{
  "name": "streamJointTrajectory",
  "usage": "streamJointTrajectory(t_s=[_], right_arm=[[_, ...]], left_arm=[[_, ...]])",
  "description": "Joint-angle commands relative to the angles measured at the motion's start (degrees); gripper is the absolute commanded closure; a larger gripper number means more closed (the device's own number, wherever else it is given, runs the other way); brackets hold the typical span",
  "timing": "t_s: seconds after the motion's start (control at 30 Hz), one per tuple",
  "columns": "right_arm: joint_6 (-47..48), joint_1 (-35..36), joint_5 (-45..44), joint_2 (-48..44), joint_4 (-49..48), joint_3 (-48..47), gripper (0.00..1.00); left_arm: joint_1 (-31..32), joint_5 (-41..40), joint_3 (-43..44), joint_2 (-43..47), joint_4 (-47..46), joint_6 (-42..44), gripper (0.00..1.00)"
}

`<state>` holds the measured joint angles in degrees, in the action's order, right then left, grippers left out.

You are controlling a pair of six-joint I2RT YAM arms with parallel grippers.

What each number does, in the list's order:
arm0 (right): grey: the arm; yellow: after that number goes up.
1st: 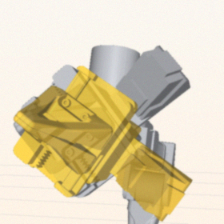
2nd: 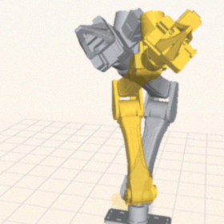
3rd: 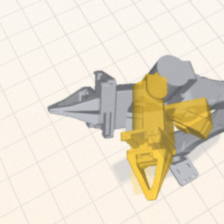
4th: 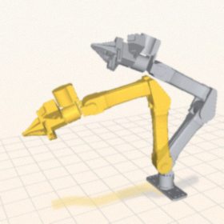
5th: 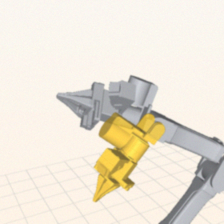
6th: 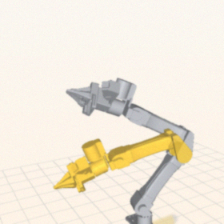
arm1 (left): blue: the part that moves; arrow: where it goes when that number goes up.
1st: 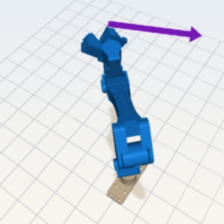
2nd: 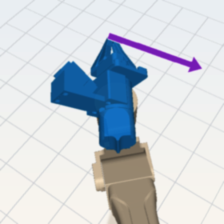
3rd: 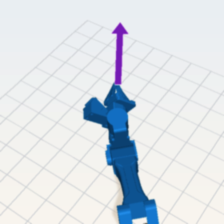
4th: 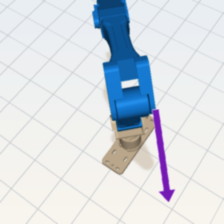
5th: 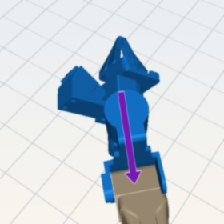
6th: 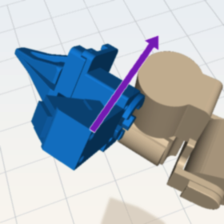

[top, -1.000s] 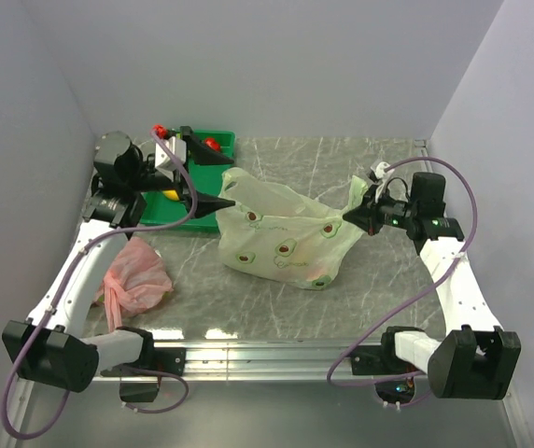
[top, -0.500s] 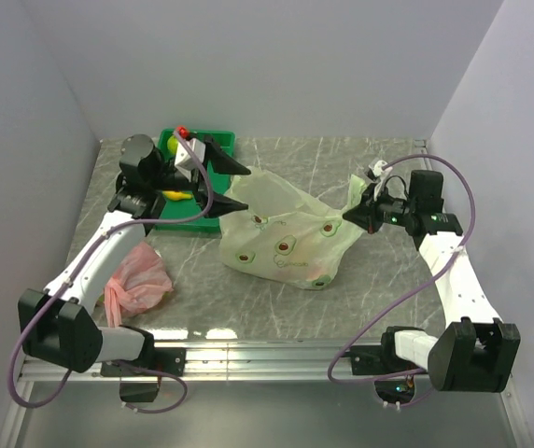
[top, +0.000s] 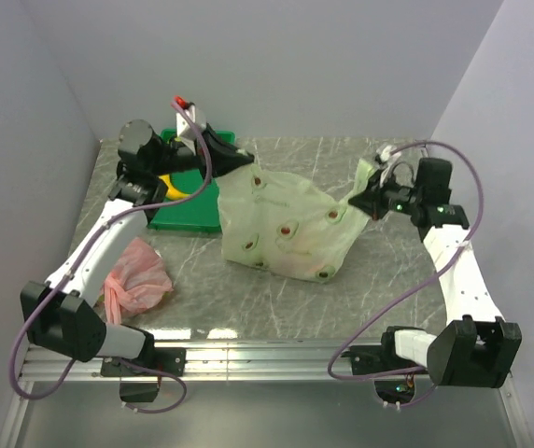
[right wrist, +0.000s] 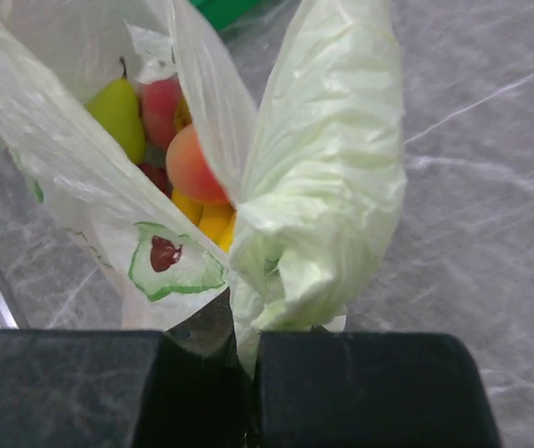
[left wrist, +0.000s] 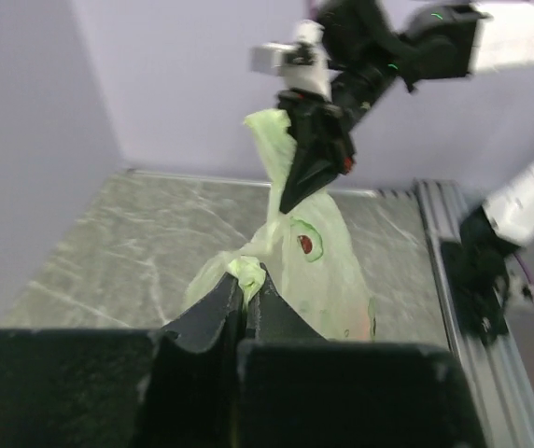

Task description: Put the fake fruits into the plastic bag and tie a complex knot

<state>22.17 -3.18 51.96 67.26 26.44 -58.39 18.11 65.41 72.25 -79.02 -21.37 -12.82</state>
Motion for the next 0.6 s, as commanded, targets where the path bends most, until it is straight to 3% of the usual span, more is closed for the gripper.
streamJointTrajectory(t_s=[0.0,0.1,0.23,0.43,0.57], right_arm=[[-2.75,-3.23,-2.73,0.41,-3.41,-8.83,1.0],[-1.69,-2.98,-8.88,2.34,1.32,-14.81,1.0],[-4.24,-2.53,-16.0,6.73,6.52,-17.2,1.0],[-12.14,-1.57,-25.32,9.02,3.01,-7.46,1.0],[-16.28,-1.39,-28.93,14.72,1.35,-4.89,1.0]], left_arm=[[0.0,-15.1,6.58,5.62,7.6,-0.02,0.99],[0.0,-19.96,8.52,5.81,19.19,3.41,0.99],[0.0,-25.31,3.63,4.93,31.08,1.84,0.99],[-0.62,-33.85,-15.07,8.27,30.43,-1.34,0.99],[-0.53,-37.36,-20.74,7.49,32.07,2.26,1.0]])
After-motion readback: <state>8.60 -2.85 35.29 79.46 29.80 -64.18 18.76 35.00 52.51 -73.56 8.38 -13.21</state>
